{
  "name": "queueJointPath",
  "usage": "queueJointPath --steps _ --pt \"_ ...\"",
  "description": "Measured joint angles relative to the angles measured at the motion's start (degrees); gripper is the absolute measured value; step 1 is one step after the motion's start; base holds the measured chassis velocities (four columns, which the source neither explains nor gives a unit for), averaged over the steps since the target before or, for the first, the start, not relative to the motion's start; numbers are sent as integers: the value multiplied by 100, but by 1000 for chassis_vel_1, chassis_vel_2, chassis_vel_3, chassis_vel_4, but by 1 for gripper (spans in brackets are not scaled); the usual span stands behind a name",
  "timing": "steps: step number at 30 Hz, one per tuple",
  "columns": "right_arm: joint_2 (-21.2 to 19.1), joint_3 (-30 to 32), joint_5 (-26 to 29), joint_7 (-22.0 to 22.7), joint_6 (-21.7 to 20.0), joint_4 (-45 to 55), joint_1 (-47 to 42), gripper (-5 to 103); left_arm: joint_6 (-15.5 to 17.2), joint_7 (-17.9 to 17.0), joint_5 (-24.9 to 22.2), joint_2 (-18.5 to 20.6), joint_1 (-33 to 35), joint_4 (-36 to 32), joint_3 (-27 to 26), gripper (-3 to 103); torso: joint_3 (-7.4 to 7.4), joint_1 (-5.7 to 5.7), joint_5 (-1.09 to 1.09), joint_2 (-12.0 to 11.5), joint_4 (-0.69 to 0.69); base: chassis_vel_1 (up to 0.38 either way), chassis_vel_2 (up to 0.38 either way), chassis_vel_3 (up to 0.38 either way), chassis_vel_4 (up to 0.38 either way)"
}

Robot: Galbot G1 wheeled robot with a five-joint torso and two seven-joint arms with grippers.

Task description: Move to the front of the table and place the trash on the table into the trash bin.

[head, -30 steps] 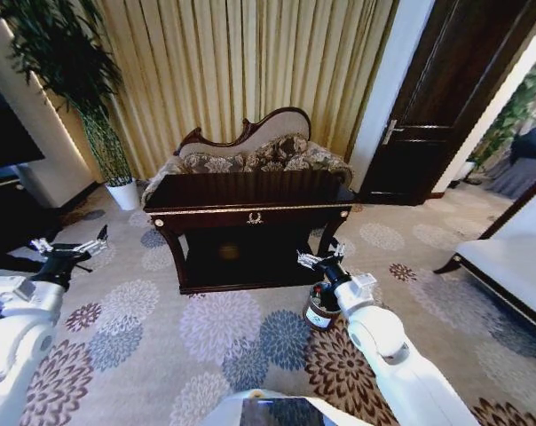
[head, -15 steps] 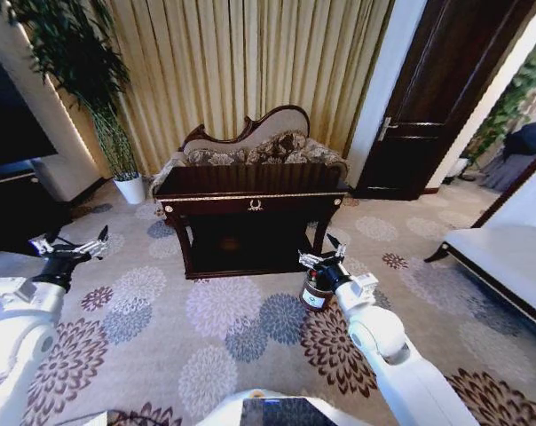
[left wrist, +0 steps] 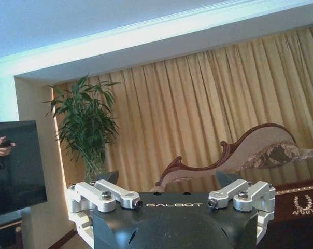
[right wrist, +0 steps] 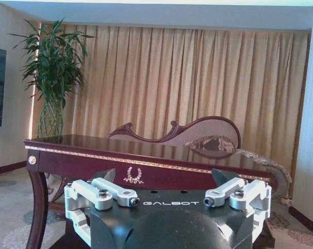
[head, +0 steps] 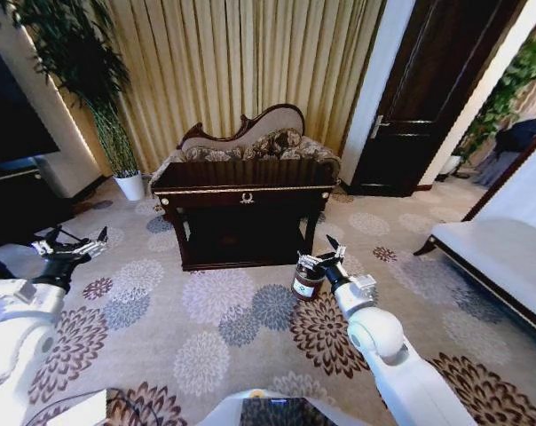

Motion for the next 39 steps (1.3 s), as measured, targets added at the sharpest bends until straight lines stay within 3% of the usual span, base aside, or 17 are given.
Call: queueJointPath --steps 17,24,31,39 --pt "68 -80 -131 -1 150 -216 43 100 -62 -28 -29 14 -49 129 11 100 -4 -5 -5 6 4 158 -136 -155 139" --pt "101 -109 90 -1 122 -143 89 100 31 -37 -22 -172 31 -78 14 100 4 8 -2 -4 -1 0 0 0 0" --pt "115 73 824 0 -396 184 269 100 148 -202 -4 -637 204 -477 75 100 -2 -2 -3 1 3 -7 5 6 -7" --pt "191 372 928 0 -635 165 316 100 239 -398 -11 -896 215 -558 228 100 0 0 -4 1 1 0 0 0 0"
